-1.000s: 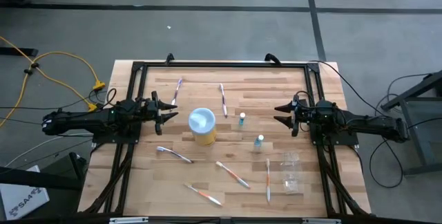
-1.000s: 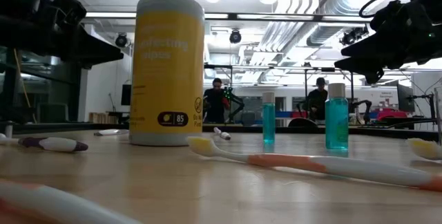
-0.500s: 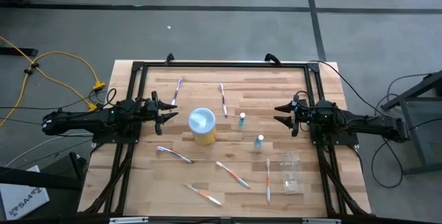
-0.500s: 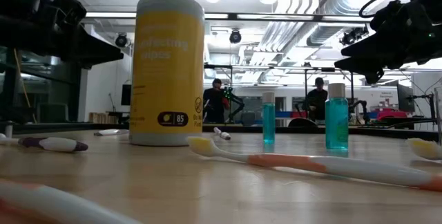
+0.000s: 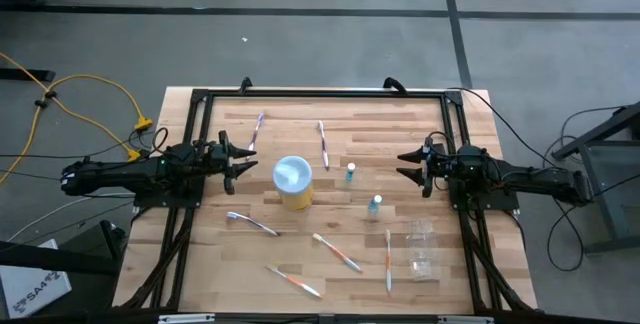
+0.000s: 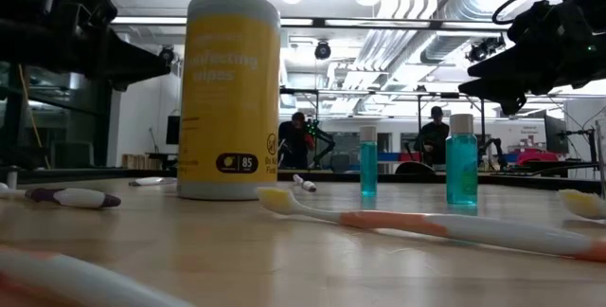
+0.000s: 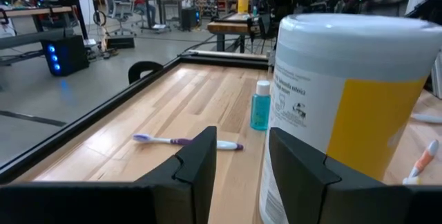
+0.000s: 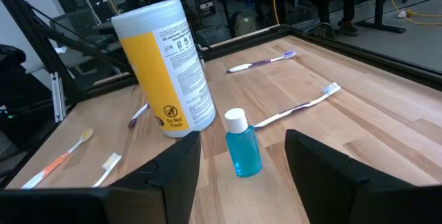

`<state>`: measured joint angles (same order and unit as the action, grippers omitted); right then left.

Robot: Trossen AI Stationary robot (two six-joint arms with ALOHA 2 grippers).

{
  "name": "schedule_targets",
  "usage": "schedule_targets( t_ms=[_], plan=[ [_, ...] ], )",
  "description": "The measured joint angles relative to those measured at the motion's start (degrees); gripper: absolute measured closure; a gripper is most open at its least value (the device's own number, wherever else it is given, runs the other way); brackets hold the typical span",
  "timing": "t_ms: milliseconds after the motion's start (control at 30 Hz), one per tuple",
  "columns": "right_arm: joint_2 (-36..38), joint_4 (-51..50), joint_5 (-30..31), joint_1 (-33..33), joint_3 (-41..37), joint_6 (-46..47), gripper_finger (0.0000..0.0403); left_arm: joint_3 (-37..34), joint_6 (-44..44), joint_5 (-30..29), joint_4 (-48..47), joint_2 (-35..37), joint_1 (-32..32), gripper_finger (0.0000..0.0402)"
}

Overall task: Pick & Place toothbrushing station
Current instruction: Put the bottom blue mouthwash in the middle section of the transparent organizer

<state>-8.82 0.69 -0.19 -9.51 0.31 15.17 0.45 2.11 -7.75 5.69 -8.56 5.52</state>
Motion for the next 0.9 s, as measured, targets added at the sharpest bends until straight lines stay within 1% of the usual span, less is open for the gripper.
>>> schedule_targets(
  t_ms=[300, 467, 700, 900],
  plan=[
    [0.0, 0.91, 0.0, -0.01, -0.01, 0.01, 0.0199, -0.01, 0.0, 0.0, 1.85, 0.0, -0.01, 0.0271],
    [-0.02, 1.33, 0.63, -0.01, -0.01, 0.01, 0.0199, -0.02, -2.43, 0.0, 4.48, 0.0, 0.0, 0.0271],
    [0.0, 1.6, 0.96, 0.0, 0.0, 0.06, 0.0199, -0.01, -1.61, 0.0, 6.75, 0.0, -0.02, 0.0271],
    [-0.02, 2.48, 1.44, -0.01, 0.01, 4.07, 0.0199, 0.0, -0.35, 0.0, 6.82, 0.0, -0.02, 0.0271]
  ],
)
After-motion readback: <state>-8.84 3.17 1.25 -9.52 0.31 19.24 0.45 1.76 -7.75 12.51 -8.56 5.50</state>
